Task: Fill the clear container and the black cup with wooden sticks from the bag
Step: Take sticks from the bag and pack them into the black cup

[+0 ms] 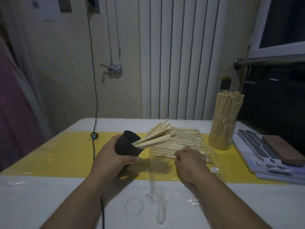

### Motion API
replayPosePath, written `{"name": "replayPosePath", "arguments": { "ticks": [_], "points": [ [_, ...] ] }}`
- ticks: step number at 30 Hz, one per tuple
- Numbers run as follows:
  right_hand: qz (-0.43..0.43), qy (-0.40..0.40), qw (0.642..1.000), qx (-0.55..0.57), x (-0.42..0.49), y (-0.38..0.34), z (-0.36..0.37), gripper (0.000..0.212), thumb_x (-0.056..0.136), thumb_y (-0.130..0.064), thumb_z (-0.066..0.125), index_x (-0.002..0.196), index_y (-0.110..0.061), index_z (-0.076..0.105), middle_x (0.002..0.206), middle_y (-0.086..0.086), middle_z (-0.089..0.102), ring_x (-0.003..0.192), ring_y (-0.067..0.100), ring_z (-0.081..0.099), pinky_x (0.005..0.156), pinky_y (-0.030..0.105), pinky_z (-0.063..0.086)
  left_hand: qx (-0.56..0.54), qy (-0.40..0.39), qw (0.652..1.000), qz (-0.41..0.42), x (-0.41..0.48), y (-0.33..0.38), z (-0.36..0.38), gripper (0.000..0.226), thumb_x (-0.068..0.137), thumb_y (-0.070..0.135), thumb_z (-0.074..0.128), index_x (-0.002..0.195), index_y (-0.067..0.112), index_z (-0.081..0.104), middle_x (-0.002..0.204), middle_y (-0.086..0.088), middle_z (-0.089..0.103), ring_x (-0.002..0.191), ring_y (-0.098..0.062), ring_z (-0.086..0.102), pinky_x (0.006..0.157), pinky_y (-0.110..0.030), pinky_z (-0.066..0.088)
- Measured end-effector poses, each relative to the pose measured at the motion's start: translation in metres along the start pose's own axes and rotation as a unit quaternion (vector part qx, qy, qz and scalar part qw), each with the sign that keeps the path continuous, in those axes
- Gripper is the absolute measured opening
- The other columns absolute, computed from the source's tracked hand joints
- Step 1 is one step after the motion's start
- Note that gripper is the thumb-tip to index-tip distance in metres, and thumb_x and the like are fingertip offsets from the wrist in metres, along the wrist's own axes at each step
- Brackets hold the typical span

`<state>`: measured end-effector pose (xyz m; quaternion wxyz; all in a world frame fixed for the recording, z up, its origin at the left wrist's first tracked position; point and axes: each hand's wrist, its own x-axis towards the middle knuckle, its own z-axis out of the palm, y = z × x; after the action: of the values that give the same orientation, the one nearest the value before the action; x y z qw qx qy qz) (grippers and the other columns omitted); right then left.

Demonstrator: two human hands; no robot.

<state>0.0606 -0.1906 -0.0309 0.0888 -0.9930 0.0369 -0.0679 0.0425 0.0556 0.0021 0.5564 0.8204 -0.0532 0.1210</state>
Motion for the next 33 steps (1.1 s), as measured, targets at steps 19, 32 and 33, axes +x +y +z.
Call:
{"name": "replayPosePath", "arguments": {
  "ticks": [19, 32, 33],
  "points": [
    [0.016, 0.001, 1.000, -0.010, -0.0011, -0.0003, -0.0002, 0.040, 0.097, -0.049, 0.046, 0.132, -0.032, 0.053, 0.139, 0.002, 0.043, 0.129, 0.030, 0.039, 0.108, 0.045, 0.028, -0.005, 0.003, 1.000, -0.002, 0.0030, -0.0050, -0.0001, 0.063, 0.059, 0.019, 0.094, 0.100, 0.050, 0.056, 0.102, 0.021, 0.065, 0.096, -0.003, 0.060, 0.070, -0.028, 0.045],
    [0.005, 0.011, 0.999, 0.033, -0.0066, -0.0053, -0.0075, 0.029, 0.091, -0.055, 0.056, 0.106, -0.032, 0.064, 0.120, -0.005, 0.054, 0.118, 0.025, 0.046, 0.099, 0.042, 0.035, -0.005, 0.007, 1.000, 0.003, 0.0037, -0.0076, 0.0002, 0.063, 0.055, 0.025, 0.093, 0.098, 0.053, 0.057, 0.097, 0.024, 0.067, 0.092, -0.001, 0.061, 0.071, -0.030, 0.047],
    [0.000, 0.008, 0.998, 0.062, -0.0071, -0.0059, -0.0090, 0.020, 0.090, -0.050, 0.060, 0.098, -0.032, 0.064, 0.113, -0.005, 0.059, 0.113, 0.024, 0.051, 0.095, 0.039, 0.040, -0.006, 0.007, 1.000, 0.002, 0.0035, -0.0075, 0.0002, 0.063, 0.054, 0.025, 0.093, 0.098, 0.053, 0.057, 0.095, 0.026, 0.067, 0.091, 0.001, 0.061, 0.070, -0.030, 0.047]
  ]
}}
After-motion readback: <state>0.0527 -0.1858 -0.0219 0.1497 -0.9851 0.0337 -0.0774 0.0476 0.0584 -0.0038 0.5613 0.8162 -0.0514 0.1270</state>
